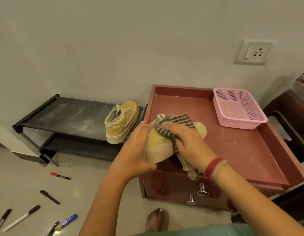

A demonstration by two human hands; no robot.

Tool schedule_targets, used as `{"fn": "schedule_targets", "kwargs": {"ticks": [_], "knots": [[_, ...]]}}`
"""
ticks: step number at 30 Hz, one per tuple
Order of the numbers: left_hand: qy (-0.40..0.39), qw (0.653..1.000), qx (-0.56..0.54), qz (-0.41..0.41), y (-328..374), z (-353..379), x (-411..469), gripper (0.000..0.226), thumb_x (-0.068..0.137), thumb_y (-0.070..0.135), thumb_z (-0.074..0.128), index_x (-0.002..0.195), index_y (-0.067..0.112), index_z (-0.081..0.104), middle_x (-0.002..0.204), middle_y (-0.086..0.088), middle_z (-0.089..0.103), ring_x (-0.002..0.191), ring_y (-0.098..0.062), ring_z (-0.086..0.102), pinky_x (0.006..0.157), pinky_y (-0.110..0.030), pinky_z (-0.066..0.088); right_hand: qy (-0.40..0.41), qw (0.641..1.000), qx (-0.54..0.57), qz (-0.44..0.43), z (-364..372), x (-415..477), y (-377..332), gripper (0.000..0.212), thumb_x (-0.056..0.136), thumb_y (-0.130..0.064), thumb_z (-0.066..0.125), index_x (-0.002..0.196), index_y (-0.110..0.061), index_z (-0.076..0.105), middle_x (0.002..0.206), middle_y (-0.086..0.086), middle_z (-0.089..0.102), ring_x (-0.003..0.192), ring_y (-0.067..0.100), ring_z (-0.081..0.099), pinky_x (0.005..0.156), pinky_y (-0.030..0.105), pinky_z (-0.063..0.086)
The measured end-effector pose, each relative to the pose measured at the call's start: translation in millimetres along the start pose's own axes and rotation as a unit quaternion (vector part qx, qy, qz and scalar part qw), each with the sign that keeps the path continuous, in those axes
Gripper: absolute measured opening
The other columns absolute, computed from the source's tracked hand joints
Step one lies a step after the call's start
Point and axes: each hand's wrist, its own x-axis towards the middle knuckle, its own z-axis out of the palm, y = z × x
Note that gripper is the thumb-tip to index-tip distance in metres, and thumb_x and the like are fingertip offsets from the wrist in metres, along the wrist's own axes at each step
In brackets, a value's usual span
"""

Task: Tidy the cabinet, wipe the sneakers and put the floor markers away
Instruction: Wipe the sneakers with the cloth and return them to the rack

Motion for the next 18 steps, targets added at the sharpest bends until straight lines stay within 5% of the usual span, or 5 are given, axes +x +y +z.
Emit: {"fn": "schedule_targets", "kwargs": {"ticks": [3, 6, 8, 13, 18], "knots": [[-0.004, 1.0, -0.015, -0.017, -3.6, -2.8, -0.4, 0.101, 0.054, 0.015, 0.082, 0.139, 0.028, 0.03, 0.13, 0.015, 0.034, 0.14, -0.013, 0.025, 0.106, -0.031, 0.04, -0.049, 0.998, 0.001, -0.048, 10.2, -10.9, -2.6, 0.057, 0.074, 0.002, 0.038, 0.124, -0.014, 0.059, 0.129, -0.005, 0.053, 0.126, 0.004, 0.041, 0.109, 0.01, 0.022], [-0.013, 1.0, -0.002, -0.015, -2.8, -2.7, 0.5, 0.102, 0.054, 0.018, 0.082, 0.141, 0.027, 0.028, 0.131, 0.016, 0.031, 0.137, -0.014, 0.027, 0.103, -0.032, 0.041, 0.021, 0.999, -0.009, 0.035, 2.0, -4.1, 11.5, 0.054, 0.076, -0.002, 0.037, 0.125, -0.012, 0.058, 0.131, 0.004, 0.056, 0.125, 0.016, 0.048, 0.111, 0.029, 0.031], [-0.017, 1.0, 0.013, -0.014, -2.8, -3.2, 2.4, 0.103, 0.055, 0.018, 0.082, 0.142, 0.026, 0.027, 0.131, 0.014, 0.029, 0.134, -0.013, 0.029, 0.102, -0.032, 0.042, 0.011, 0.999, -0.028, 0.013, 4.9, -9.5, 6.9, 0.056, 0.075, 0.0, 0.034, 0.125, -0.01, 0.057, 0.132, 0.006, 0.055, 0.127, 0.018, 0.046, 0.111, 0.036, 0.031], [0.038, 0.998, 0.048, -0.031, -1.7, 10.1, 3.9, 0.098, 0.057, 0.023, 0.079, 0.14, 0.016, 0.028, 0.131, 0.003, 0.032, 0.124, -0.016, 0.037, 0.099, -0.039, 0.046, -0.035, 0.998, -0.01, -0.058, 24.5, -21.1, -6.4, 0.062, 0.075, -0.011, 0.021, 0.125, -0.008, 0.057, 0.137, 0.007, 0.049, 0.131, 0.012, 0.034, 0.112, 0.014, 0.014], [0.112, 0.99, 0.077, -0.041, 2.8, 22.8, 8.7, 0.091, 0.059, 0.043, 0.07, 0.137, 0.012, 0.034, 0.128, -0.006, 0.04, 0.124, -0.032, 0.042, 0.096, -0.047, 0.047, -0.029, 0.998, -0.05, -0.04, 18.2, -16.2, -3.2, 0.059, 0.08, -0.007, 0.026, 0.132, -0.015, 0.051, 0.143, 0.001, 0.044, 0.134, 0.006, 0.029, 0.111, 0.013, 0.011]]}}
